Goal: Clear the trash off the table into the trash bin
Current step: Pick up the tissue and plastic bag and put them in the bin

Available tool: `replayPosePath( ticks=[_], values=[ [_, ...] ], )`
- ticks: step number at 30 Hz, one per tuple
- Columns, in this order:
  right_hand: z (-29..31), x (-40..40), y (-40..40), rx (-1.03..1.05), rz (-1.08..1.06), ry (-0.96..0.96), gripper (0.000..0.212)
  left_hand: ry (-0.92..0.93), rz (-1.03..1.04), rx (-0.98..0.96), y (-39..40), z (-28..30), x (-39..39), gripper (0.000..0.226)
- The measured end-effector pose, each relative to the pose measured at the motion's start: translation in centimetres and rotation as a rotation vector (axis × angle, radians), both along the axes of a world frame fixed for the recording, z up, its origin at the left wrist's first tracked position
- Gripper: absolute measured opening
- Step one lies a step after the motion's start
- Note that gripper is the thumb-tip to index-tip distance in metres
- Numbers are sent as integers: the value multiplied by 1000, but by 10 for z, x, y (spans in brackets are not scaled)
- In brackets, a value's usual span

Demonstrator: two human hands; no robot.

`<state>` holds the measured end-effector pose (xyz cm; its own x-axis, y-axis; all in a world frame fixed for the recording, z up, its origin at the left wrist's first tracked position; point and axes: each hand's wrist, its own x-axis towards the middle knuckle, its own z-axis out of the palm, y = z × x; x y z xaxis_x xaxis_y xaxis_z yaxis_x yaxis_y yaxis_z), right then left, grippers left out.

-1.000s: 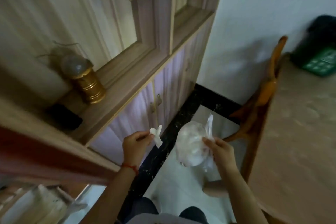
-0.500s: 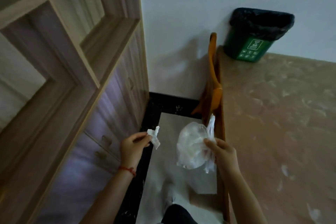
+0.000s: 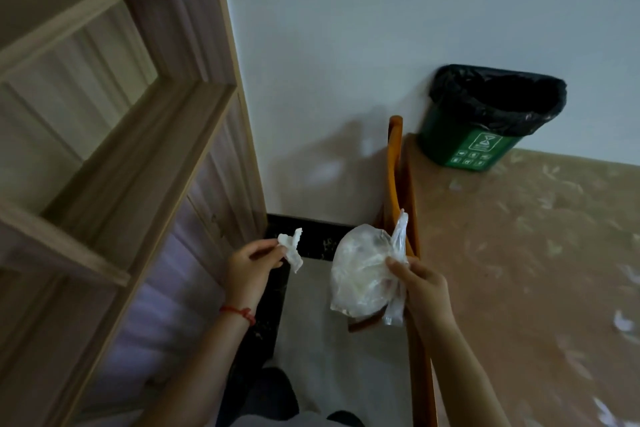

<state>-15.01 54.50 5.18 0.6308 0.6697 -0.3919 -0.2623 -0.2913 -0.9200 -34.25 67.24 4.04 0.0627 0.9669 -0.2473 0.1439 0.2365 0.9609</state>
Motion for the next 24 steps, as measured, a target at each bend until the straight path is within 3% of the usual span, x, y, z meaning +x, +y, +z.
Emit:
replayPosePath(
  ticks=[15,24],
  values=[
    [14,65,161,53,-240,10,10,-1,-235,33,195,2,100,9],
    [28,116,213,99,-321,16,7,-28,-321,49,255,11,176,11]
  ],
)
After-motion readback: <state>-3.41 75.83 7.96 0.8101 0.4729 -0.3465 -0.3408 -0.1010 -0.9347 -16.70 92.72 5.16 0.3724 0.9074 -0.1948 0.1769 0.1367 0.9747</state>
